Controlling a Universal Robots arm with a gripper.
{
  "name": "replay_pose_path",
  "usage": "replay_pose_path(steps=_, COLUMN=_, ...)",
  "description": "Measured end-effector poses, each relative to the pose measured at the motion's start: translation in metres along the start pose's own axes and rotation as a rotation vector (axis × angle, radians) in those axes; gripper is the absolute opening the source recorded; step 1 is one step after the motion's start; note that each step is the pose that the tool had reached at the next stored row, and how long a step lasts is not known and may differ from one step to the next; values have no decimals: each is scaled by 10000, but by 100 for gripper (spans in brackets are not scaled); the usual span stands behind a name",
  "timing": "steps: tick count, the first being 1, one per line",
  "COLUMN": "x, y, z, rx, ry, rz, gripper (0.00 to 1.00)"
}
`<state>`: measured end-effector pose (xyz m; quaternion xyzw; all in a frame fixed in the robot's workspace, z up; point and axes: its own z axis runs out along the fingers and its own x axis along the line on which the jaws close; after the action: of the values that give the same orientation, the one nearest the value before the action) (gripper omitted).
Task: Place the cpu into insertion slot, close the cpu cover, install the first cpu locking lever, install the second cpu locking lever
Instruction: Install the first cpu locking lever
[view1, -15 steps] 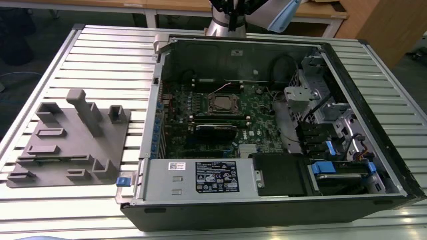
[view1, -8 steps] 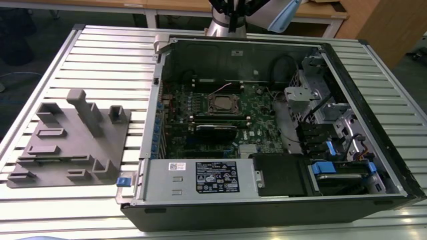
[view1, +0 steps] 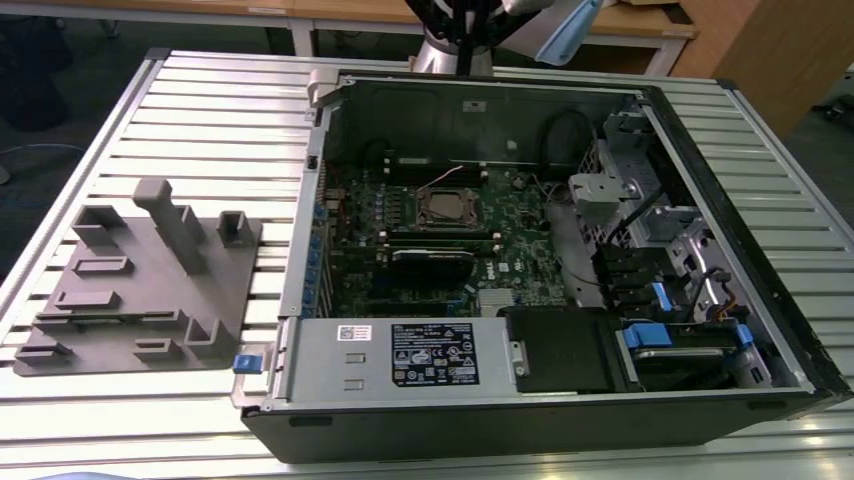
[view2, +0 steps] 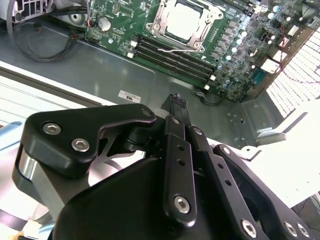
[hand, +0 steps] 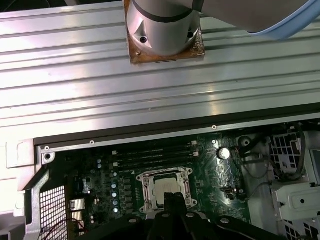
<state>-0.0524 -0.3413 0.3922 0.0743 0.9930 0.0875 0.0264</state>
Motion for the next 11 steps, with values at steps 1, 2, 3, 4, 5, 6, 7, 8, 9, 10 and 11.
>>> replay_pose_path(steps=1, x=0, y=0, z=2, rx=1, ry=0, rz=0, gripper=10)
replay_pose_path(steps=2, x=0, y=0, z=1, rx=3, ry=1, rz=-1, gripper=10)
replay_pose_path(steps=3, x=-1, y=0, z=2, rx=3, ry=1, rz=-1, gripper=10)
replay_pose_path(steps=4, x=0, y=-1, z=2, rx=3, ry=1, rz=-1, gripper=10)
replay_pose_path(steps=5, x=0, y=-1, z=3, rx=1, ry=1, rz=-1, gripper=10)
replay_pose_path(steps=6, x=0, y=-1, z=4, rx=3, ry=0, rz=-1, gripper=10)
replay_pose_path(steps=7, x=-1, y=-2, z=11, rx=15, ry=-4, rz=-3, gripper=10)
replay_pose_path(steps=8, x=0, y=-4, z=18, rx=62, ry=-10, rz=-6, gripper=10)
replay_pose_path(steps=9, x=0, y=-5, z=26, rx=110, ry=-16, rz=-8, gripper=10)
replay_pose_path(steps=10, x=1, y=-7, z=37, rx=149, ry=-21, rz=-11, gripper=10)
replay_pose_path(steps=11, x=2, y=-10, z=49, rx=178, ry=-26, rz=-13, gripper=10)
